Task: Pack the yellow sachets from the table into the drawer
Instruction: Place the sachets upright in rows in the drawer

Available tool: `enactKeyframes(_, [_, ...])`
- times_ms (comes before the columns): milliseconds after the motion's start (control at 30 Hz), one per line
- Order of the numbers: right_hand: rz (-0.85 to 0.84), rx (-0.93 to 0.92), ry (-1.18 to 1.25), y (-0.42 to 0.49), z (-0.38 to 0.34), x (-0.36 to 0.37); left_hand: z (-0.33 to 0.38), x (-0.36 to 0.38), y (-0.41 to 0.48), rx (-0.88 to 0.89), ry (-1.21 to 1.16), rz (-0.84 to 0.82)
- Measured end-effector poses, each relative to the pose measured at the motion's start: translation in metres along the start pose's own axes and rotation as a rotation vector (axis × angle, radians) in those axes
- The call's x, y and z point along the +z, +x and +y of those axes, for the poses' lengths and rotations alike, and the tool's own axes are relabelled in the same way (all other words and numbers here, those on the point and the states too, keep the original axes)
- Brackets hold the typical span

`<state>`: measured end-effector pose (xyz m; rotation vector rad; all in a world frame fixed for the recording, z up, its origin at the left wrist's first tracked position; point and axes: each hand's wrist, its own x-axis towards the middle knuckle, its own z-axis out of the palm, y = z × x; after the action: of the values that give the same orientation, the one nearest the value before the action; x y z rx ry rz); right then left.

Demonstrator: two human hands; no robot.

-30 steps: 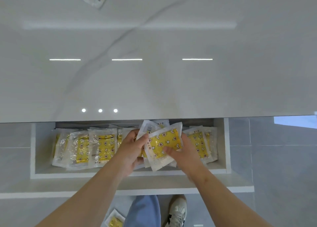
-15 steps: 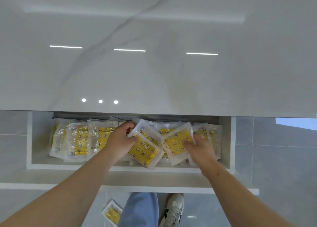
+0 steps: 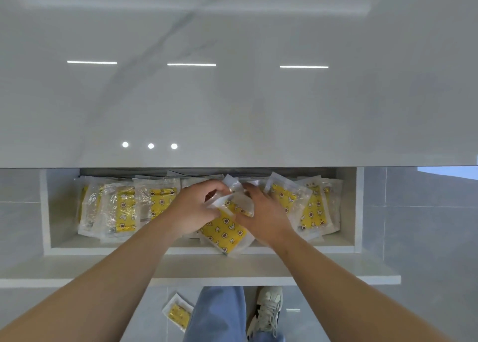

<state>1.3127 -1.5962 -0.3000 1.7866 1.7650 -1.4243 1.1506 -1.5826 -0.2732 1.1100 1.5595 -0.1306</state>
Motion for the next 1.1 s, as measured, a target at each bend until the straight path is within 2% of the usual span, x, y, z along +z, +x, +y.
enactKeyframes(67, [0.053,0.060,0.113,0.005,-0.004,0.002,-0.005,-0.004,-0.004,0.004,-0.019,0.014])
enactKeyframes(200, [0.022,0.043,0.042,0.006,-0.006,-0.002,-0.016,-0.014,-0.010,0.020,-0.031,0.145])
enactKeyframes(300, [0.051,0.105,0.047,0.005,-0.001,0.000,-0.028,-0.021,-0.007,-0.011,-0.025,0.286])
enactKeyframes(367, [0.028,0.138,-0.065,0.003,0.005,0.001,-0.033,-0.023,-0.004,-0.088,0.056,0.291])
enactKeyframes(500, [0.045,0.124,-0.429,-0.002,0.006,0.001,-0.039,-0.015,-0.002,-0.169,0.431,0.257])
enactKeyframes(567, [0.149,0.127,-0.496,-0.004,0.002,0.001,-0.038,-0.012,0.000,-0.136,0.462,0.262])
enactKeyframes(633, [0.261,0.051,-0.436,0.000,-0.005,0.004,-0.038,-0.012,0.004,-0.114,0.403,0.252])
enactKeyframes(700, [0.225,-0.113,-0.456,0.005,-0.013,0.008,-0.039,-0.013,0.008,-0.089,0.374,0.207])
enactKeyframes(767, [0.116,-0.207,-0.479,0.009,-0.022,0.012,-0.039,-0.015,0.008,-0.055,0.347,0.169])
enactKeyframes(800, [0.073,-0.224,-0.477,0.013,-0.025,0.014,-0.040,-0.018,0.008,-0.041,0.318,0.159])
enactKeyframes(900, [-0.013,-0.112,-0.482,0.018,-0.025,0.018,-0.041,-0.028,0.004,-0.057,0.226,0.145])
enactKeyframes(967, [0.026,-0.043,-0.358,0.019,-0.022,0.018,-0.046,-0.036,0.004,-0.087,0.224,0.136])
enactKeyframes(1100, [0.052,0.207,0.238,0.021,-0.012,0.011,-0.060,-0.044,0.010,-0.146,0.304,0.183])
